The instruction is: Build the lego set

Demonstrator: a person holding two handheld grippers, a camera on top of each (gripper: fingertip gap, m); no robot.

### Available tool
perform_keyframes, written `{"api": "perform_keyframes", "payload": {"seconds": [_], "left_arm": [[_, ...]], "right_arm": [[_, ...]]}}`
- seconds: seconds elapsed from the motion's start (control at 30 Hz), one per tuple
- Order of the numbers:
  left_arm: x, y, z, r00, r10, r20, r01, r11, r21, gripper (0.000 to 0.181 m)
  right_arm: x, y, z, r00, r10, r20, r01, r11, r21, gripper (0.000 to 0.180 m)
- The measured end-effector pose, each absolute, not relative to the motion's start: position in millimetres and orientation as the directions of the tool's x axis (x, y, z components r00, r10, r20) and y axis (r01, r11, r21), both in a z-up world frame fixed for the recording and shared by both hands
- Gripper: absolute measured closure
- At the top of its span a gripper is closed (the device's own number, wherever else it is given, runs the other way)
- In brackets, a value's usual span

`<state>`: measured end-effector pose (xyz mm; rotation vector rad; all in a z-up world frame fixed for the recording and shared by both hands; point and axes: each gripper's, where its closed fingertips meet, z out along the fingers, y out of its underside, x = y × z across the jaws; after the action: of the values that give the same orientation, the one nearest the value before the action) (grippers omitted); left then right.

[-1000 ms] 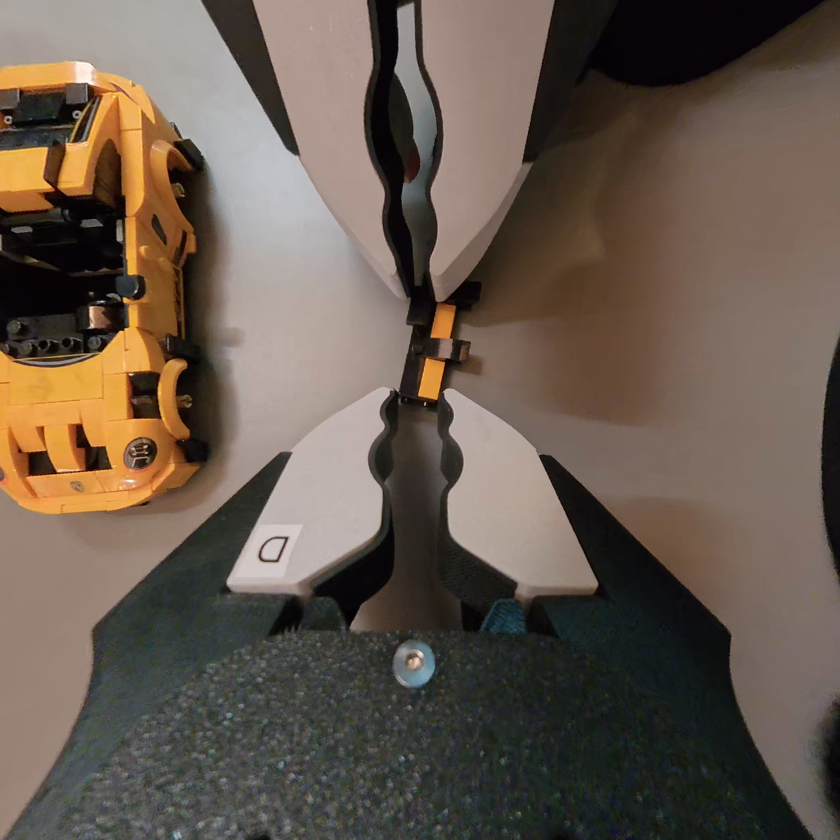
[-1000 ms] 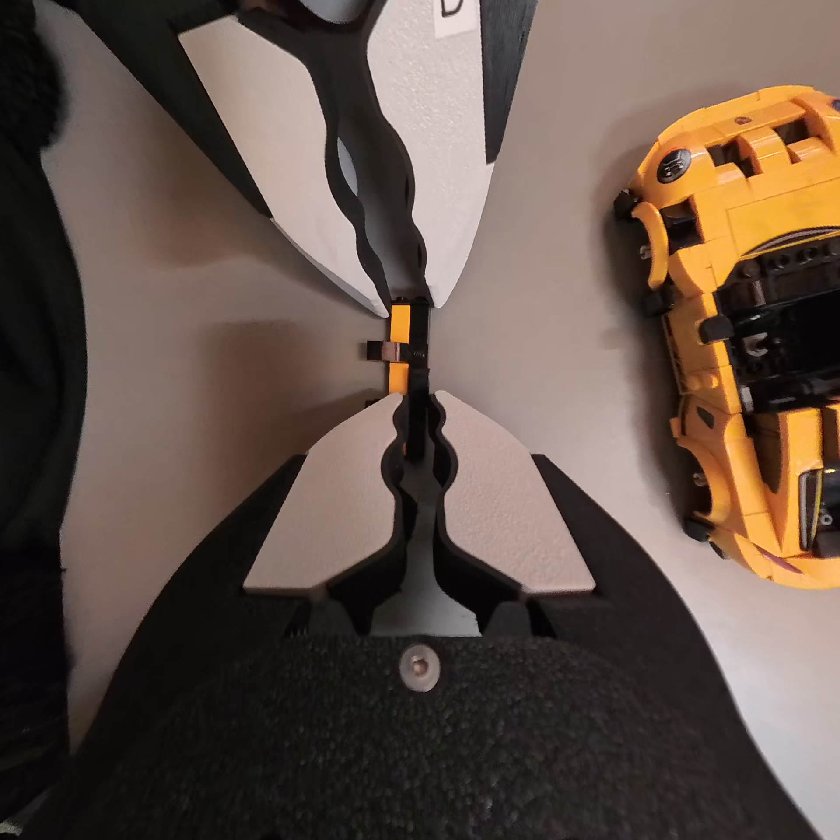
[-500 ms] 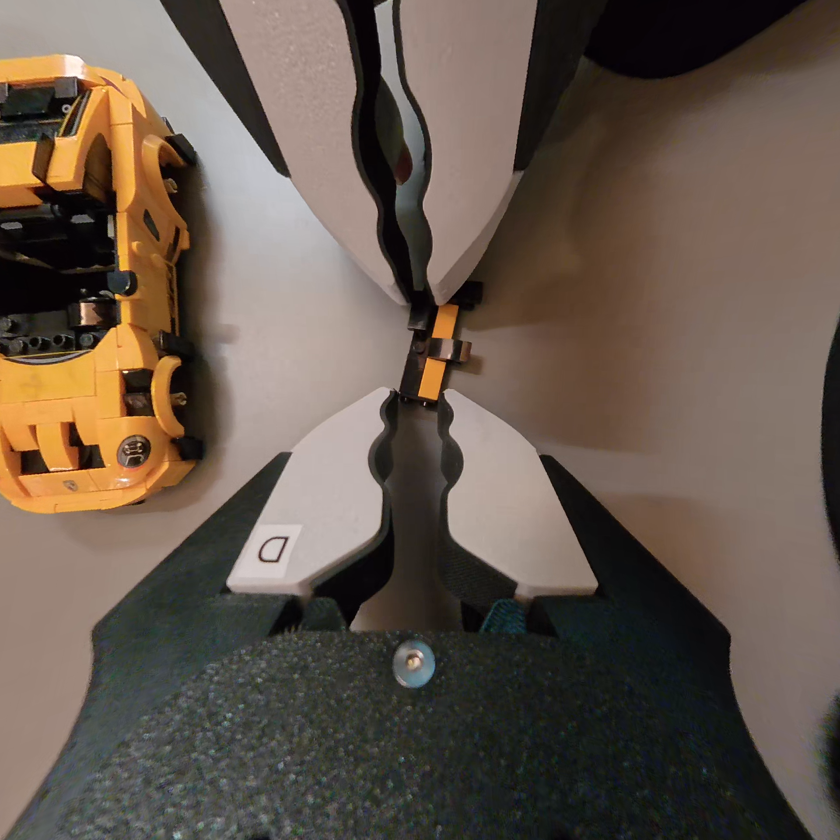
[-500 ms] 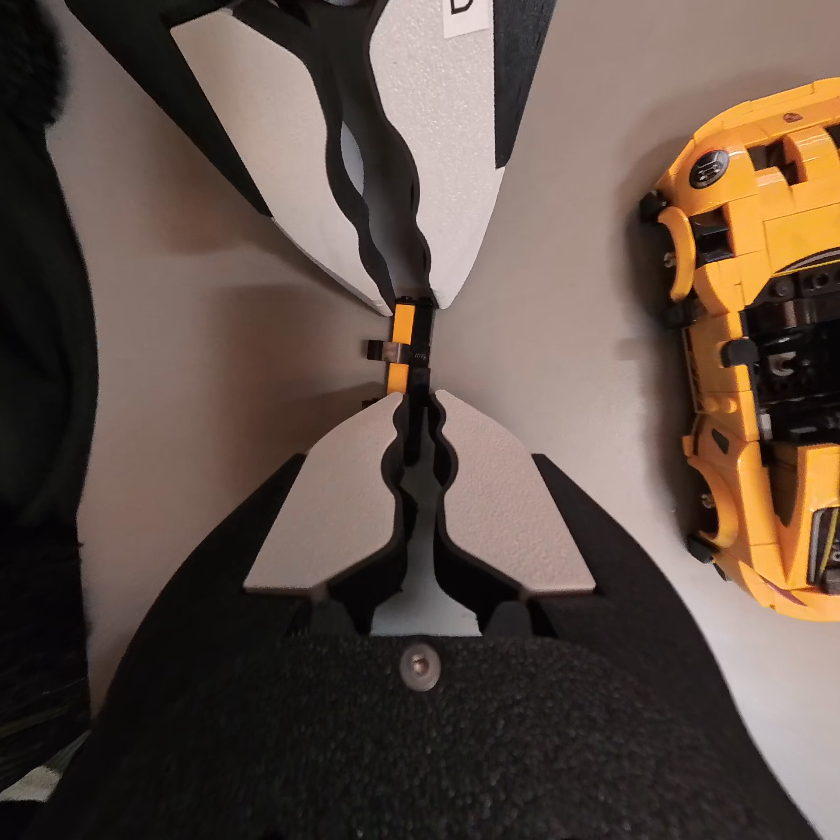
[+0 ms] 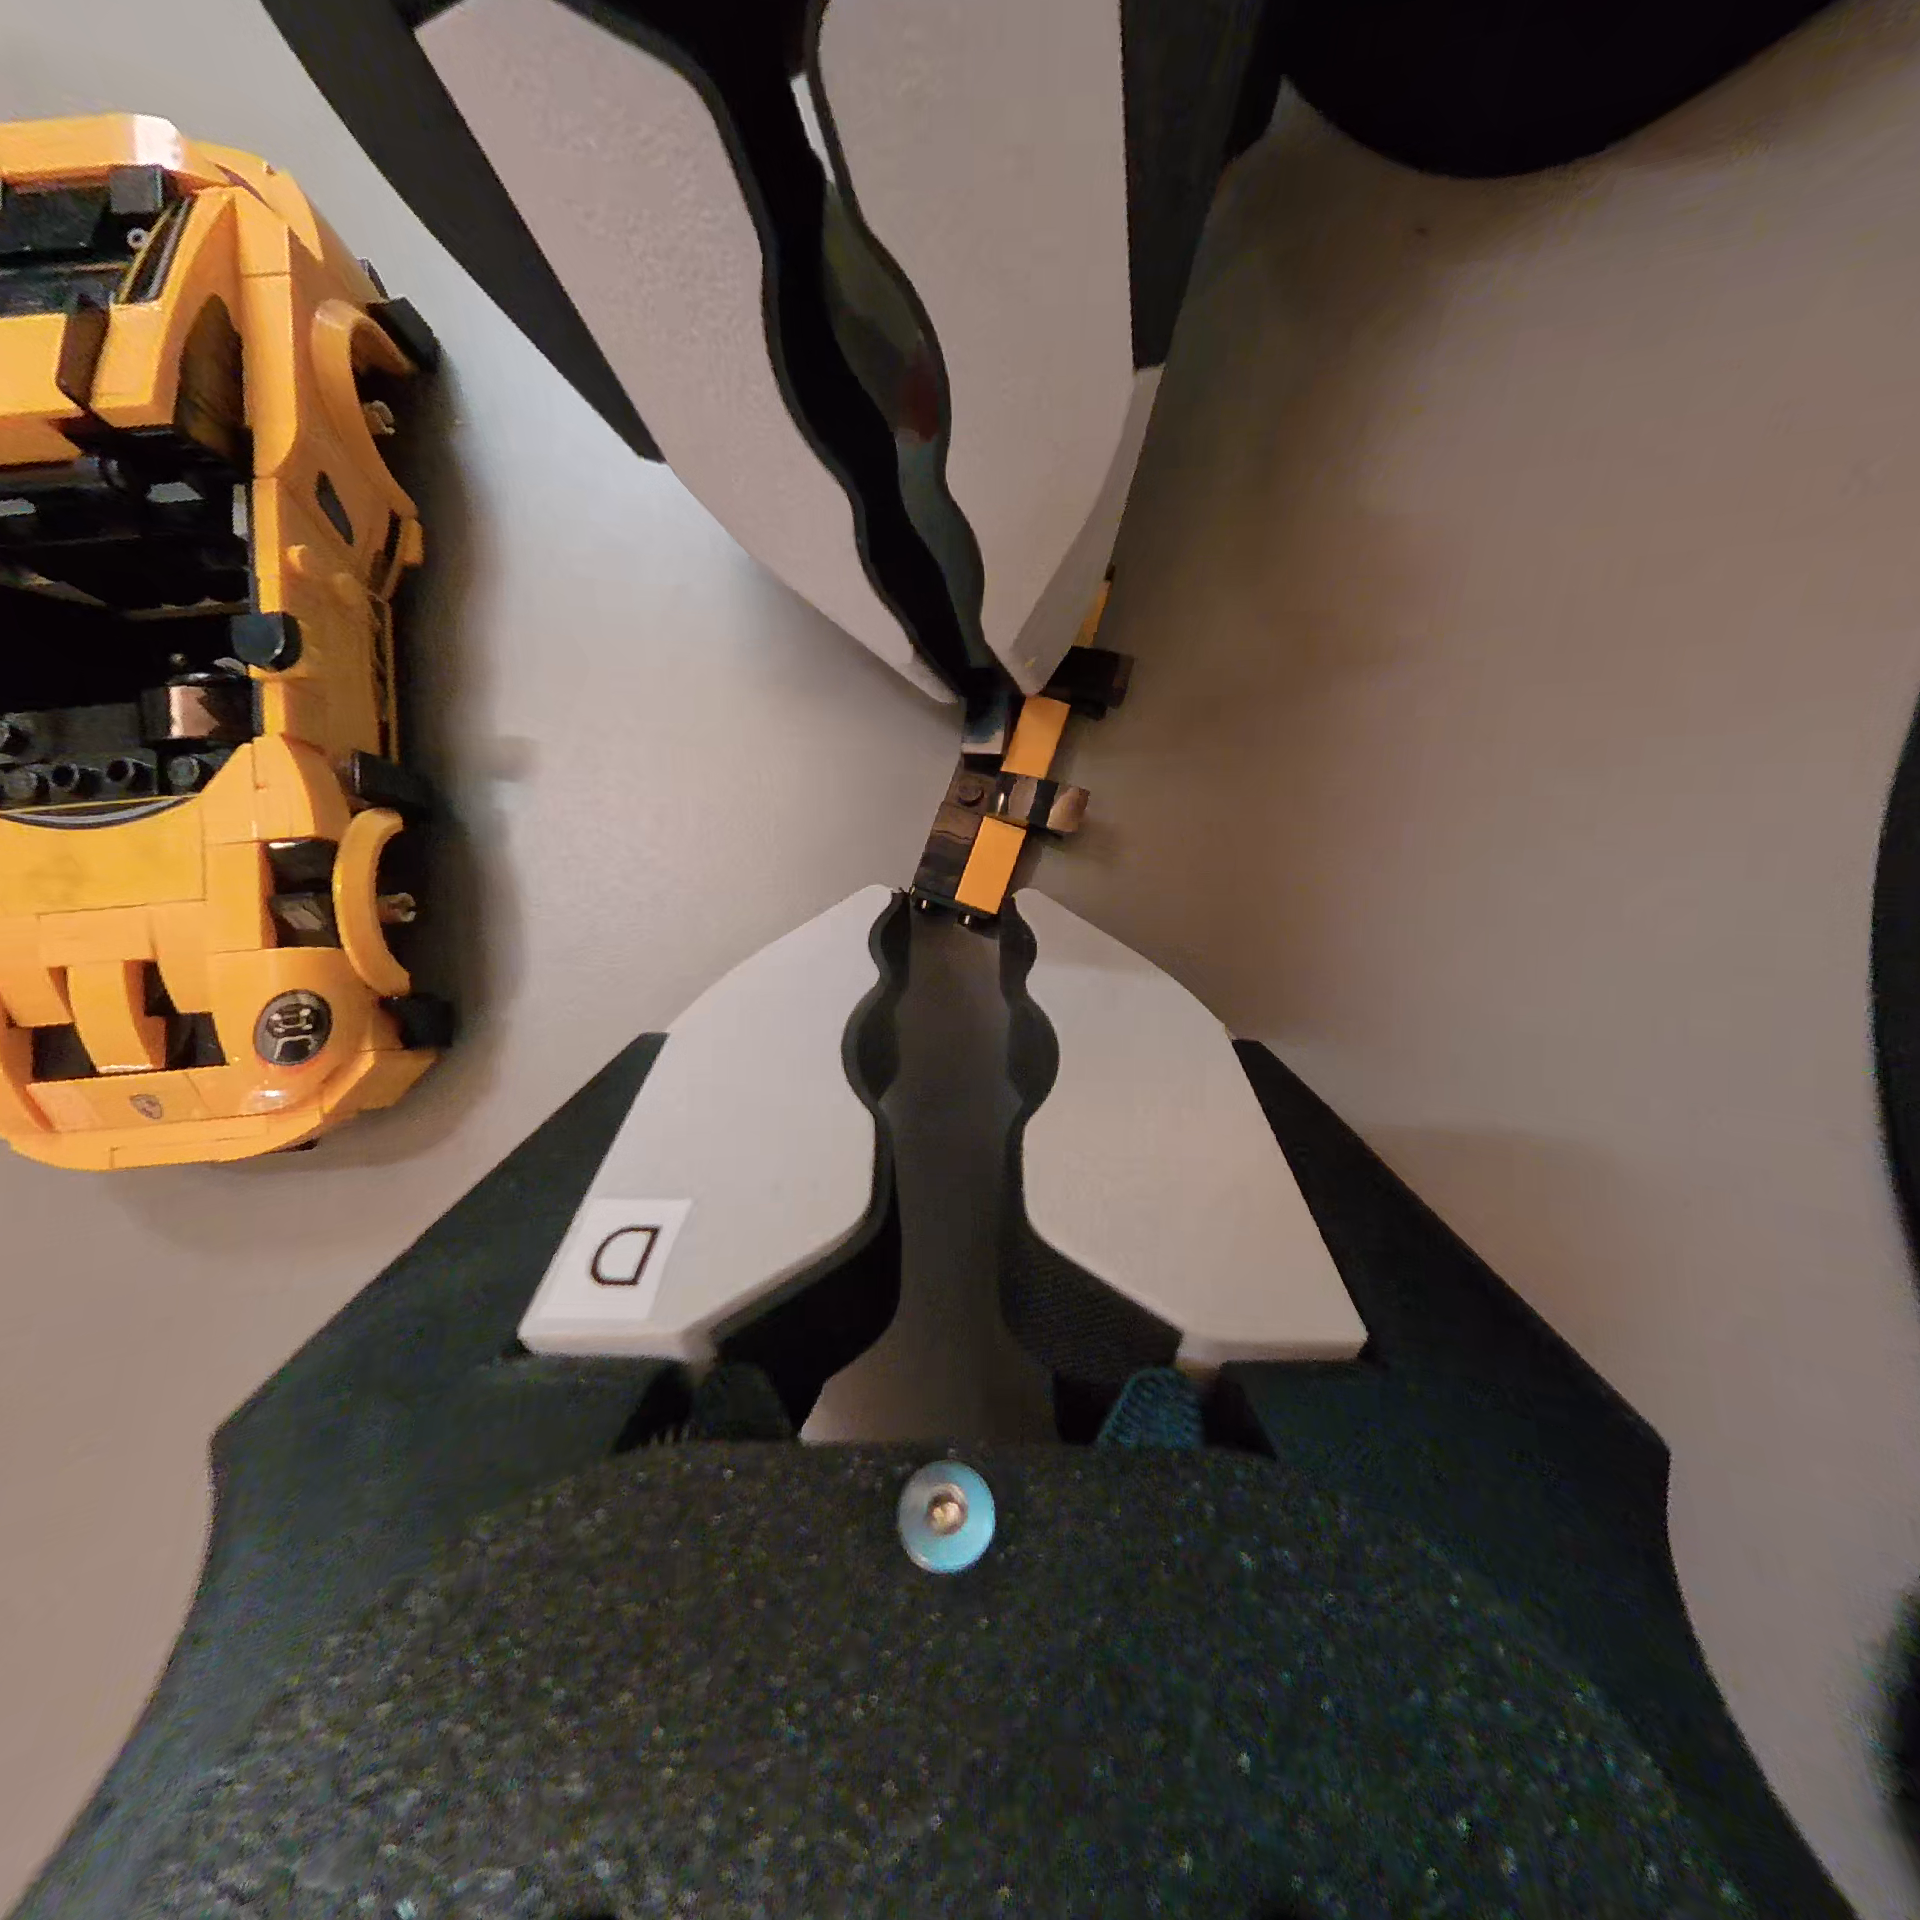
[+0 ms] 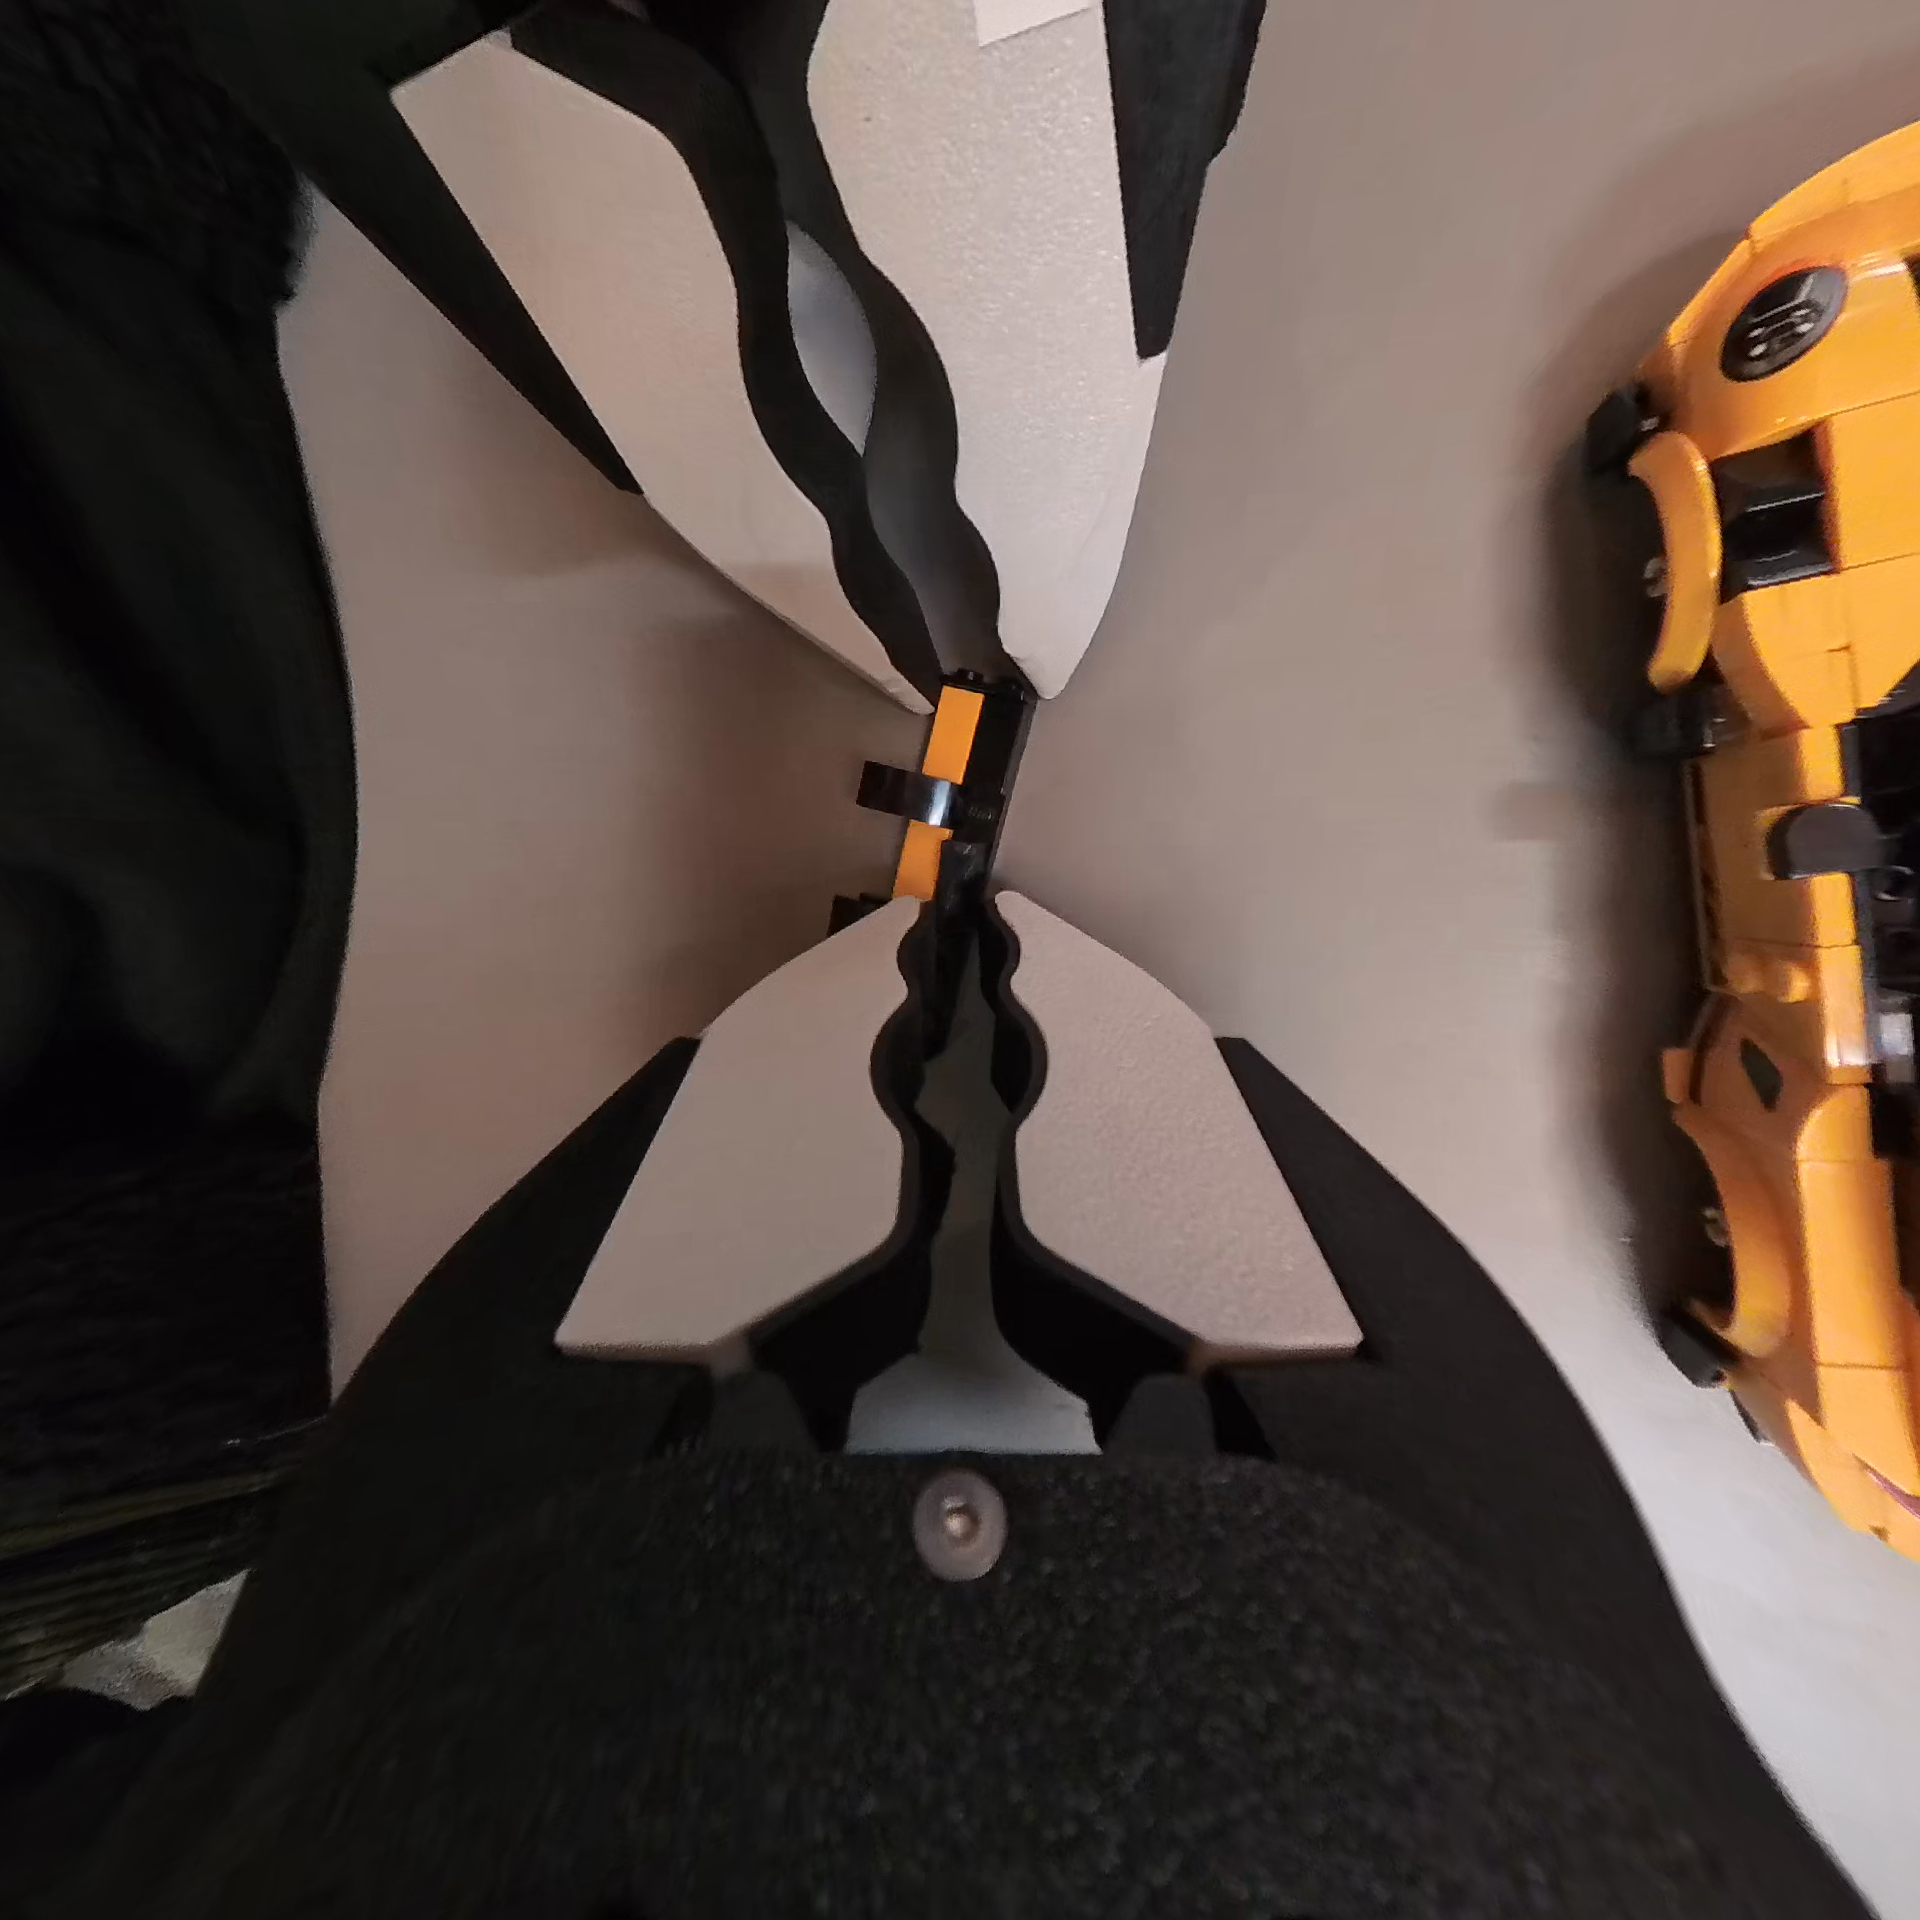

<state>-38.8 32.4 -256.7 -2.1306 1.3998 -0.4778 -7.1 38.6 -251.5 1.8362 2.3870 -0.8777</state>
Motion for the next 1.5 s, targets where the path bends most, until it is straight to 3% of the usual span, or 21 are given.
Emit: {"api": "perform_keyframes", "payload": {"seconds": [0.5, 1.5], "left_arm": [[-40, 31, -257, 0.403, -0.915, -0.005, -0.730, -0.318, -0.605, 0.165], [-40, 27, -253, 0.389, -0.921, 0.036, -0.705, -0.322, -0.631, 0.159]], "right_arm": [[-5, 36, -252, -0.306, 0.872, -0.381, 0.908, 0.147, -0.392, 0.168], [-10, 46, -242, -0.258, 0.909, -0.327, 0.878, 0.079, -0.473, 0.170]]}}
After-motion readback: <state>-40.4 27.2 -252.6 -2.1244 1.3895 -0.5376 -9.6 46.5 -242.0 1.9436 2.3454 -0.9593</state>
